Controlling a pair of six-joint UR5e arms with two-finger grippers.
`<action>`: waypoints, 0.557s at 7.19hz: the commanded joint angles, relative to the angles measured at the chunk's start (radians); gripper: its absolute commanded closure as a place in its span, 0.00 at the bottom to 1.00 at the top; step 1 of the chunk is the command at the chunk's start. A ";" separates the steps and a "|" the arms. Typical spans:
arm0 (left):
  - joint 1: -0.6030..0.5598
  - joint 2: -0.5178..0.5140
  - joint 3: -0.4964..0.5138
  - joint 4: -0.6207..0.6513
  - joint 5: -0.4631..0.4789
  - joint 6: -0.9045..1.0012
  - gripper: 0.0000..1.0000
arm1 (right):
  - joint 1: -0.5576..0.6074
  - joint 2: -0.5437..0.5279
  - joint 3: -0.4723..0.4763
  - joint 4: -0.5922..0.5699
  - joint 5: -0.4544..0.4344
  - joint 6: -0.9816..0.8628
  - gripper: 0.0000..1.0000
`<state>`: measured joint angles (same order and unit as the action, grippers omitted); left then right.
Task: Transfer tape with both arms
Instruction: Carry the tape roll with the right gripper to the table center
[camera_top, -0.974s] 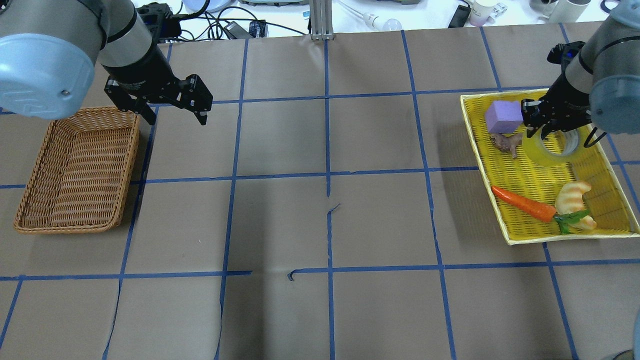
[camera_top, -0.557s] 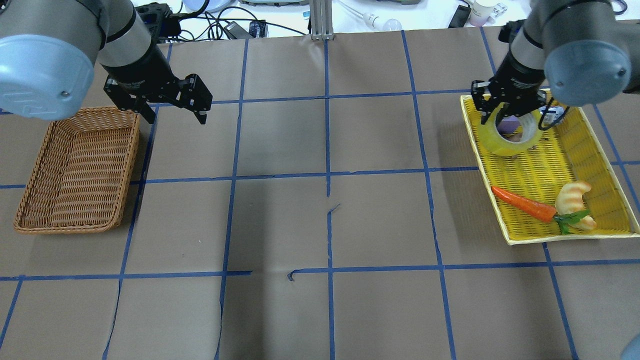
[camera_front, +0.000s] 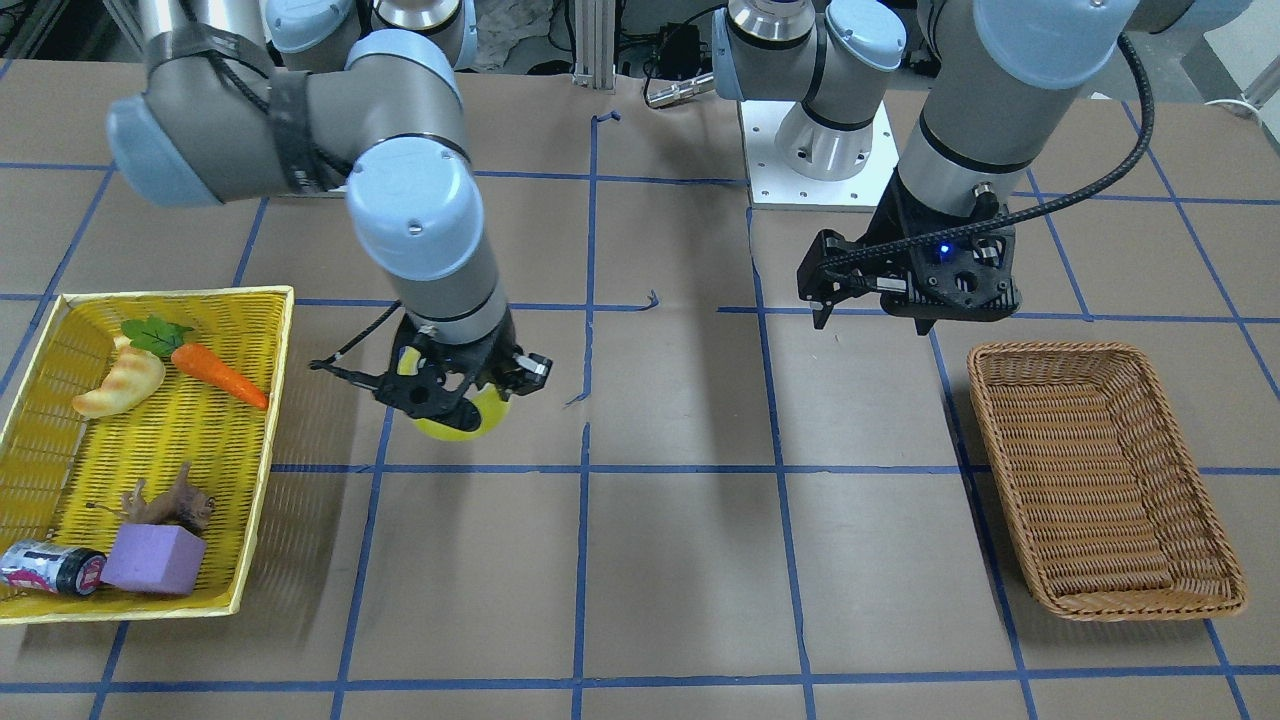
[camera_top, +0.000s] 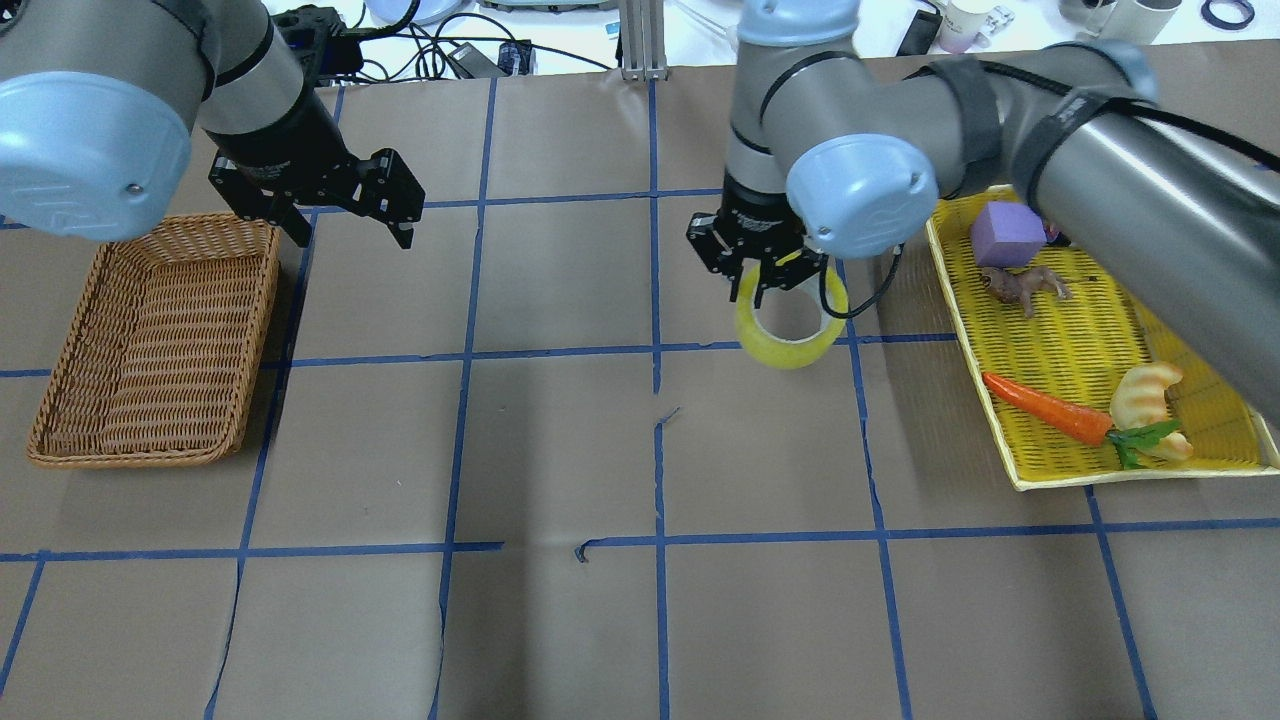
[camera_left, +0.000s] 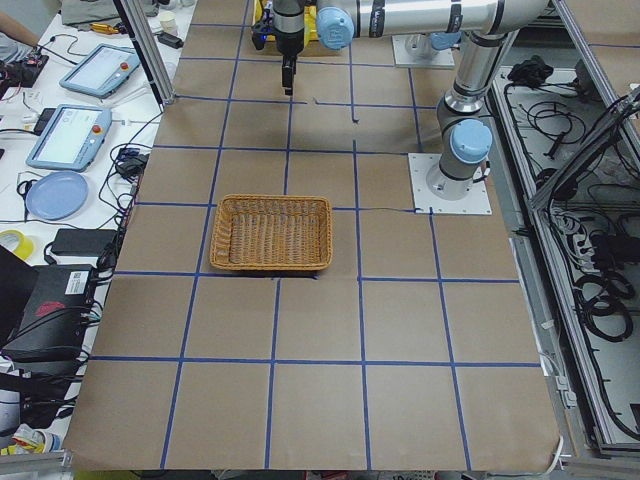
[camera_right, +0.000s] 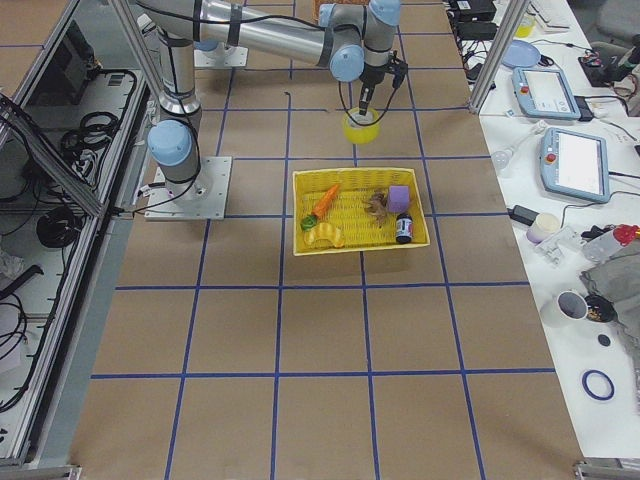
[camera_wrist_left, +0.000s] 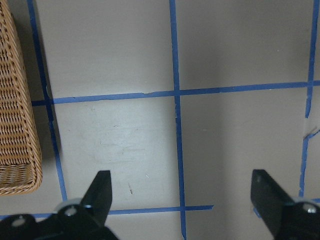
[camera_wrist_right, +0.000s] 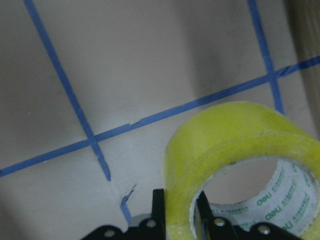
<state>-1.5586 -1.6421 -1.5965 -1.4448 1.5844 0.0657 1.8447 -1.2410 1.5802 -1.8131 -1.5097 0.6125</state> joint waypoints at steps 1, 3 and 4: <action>0.000 -0.004 -0.002 0.003 0.000 0.000 0.00 | 0.106 0.052 -0.002 -0.058 0.072 0.161 1.00; 0.000 -0.004 -0.002 0.003 0.000 -0.001 0.00 | 0.197 0.141 0.000 -0.173 0.112 0.306 1.00; 0.000 -0.005 -0.002 0.003 0.000 0.000 0.00 | 0.221 0.179 -0.002 -0.214 0.114 0.358 1.00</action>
<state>-1.5585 -1.6464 -1.5984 -1.4420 1.5846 0.0653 2.0267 -1.1127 1.5791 -1.9672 -1.4041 0.8977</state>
